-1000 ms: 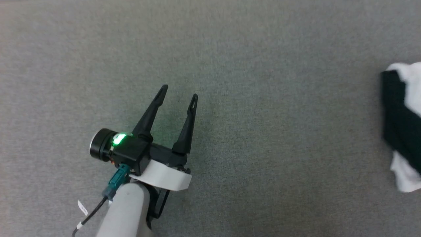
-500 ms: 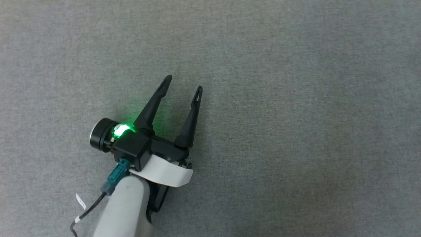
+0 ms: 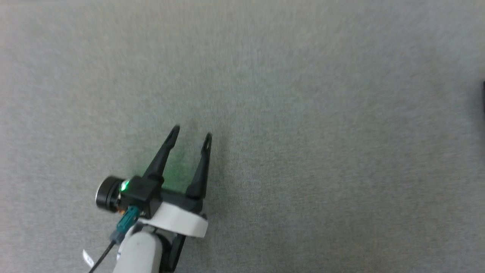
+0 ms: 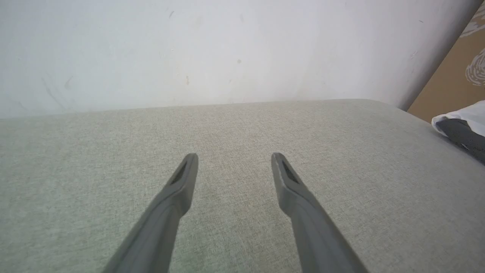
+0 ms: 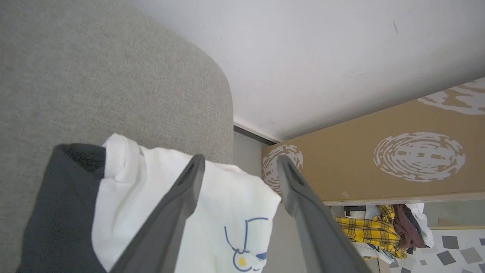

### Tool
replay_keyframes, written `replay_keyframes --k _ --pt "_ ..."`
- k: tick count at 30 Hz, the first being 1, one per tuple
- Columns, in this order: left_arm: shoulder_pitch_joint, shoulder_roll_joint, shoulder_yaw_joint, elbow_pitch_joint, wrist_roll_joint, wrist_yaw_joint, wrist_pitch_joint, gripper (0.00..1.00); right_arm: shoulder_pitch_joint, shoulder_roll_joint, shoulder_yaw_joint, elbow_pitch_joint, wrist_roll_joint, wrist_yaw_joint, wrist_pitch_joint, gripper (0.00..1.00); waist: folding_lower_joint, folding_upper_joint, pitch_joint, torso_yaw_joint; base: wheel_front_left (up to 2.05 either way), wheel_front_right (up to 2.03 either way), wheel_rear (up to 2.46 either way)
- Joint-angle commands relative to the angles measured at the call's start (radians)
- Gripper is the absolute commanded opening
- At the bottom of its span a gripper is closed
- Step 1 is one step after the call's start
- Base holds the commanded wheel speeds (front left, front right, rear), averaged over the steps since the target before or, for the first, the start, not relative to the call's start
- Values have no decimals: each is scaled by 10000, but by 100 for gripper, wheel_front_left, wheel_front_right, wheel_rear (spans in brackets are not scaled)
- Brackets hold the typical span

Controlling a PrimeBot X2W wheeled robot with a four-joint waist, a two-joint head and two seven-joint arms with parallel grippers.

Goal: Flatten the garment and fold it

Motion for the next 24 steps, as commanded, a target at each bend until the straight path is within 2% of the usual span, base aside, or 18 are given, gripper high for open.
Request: replay_keyframes --k 1,8,13,24 --pt "206 -5 105 -3 -73 59 -47 100 -305 144 54 -227 -59 -25 -122 100 0 0 -1642 -138 0 0 0" --pt "964 -26 520 -91 -85 157 -47 100 -576 1127 334 -1547 372 -25 -694 100 0 0 -2977 -9 0 0 0" --pt "1320 -33 828 -212 -65 248 -47 100 -50 2171 -98 -2666 908 -25 -1344 100 0 0 -3478 193 0 0 0" --pt "1972 -61 1459 -348 -157 704 -47 100 3171 5543 -839 -5408 1074 -25 -3161 100 0 0 -4054 552 0 0 0"
